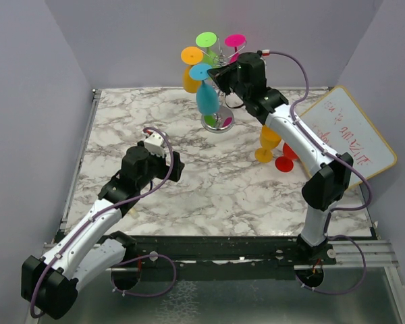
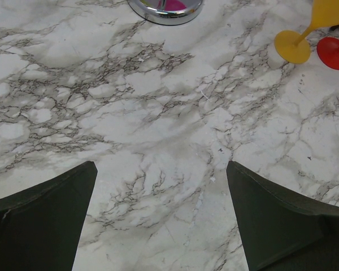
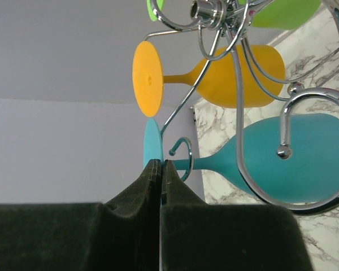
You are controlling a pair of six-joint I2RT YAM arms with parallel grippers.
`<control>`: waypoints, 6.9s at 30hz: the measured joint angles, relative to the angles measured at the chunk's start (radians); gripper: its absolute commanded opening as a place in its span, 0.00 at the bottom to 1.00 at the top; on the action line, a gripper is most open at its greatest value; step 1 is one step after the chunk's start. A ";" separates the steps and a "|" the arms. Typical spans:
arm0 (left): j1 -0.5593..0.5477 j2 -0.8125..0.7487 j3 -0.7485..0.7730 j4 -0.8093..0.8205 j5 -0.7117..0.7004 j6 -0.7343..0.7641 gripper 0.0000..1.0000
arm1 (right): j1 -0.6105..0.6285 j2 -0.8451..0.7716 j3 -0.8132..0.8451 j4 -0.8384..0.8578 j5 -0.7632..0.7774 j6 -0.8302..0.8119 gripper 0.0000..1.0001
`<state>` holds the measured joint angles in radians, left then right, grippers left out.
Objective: Take the wine glass off the wine glass rack
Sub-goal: Pick up the wine glass from the wine rack.
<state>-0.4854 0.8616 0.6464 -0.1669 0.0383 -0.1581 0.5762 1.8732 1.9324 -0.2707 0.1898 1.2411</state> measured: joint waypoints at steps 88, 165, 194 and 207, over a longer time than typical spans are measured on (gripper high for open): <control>0.006 0.013 0.000 0.000 0.007 -0.002 0.99 | 0.058 -0.034 -0.116 0.141 0.311 -0.041 0.01; 0.006 0.023 0.000 0.000 0.026 -0.003 0.99 | 0.188 -0.089 -0.159 0.196 0.715 -0.120 0.00; 0.006 0.019 0.000 0.000 0.026 -0.003 0.99 | 0.109 -0.163 -0.290 0.153 0.624 0.238 0.01; 0.006 0.019 0.000 0.000 0.027 -0.003 0.99 | 0.109 -0.210 -0.371 0.166 0.636 0.252 0.01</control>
<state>-0.4789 0.8810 0.6464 -0.1673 0.0650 -0.1608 0.6853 1.6634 1.5616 -0.1047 0.8261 1.4933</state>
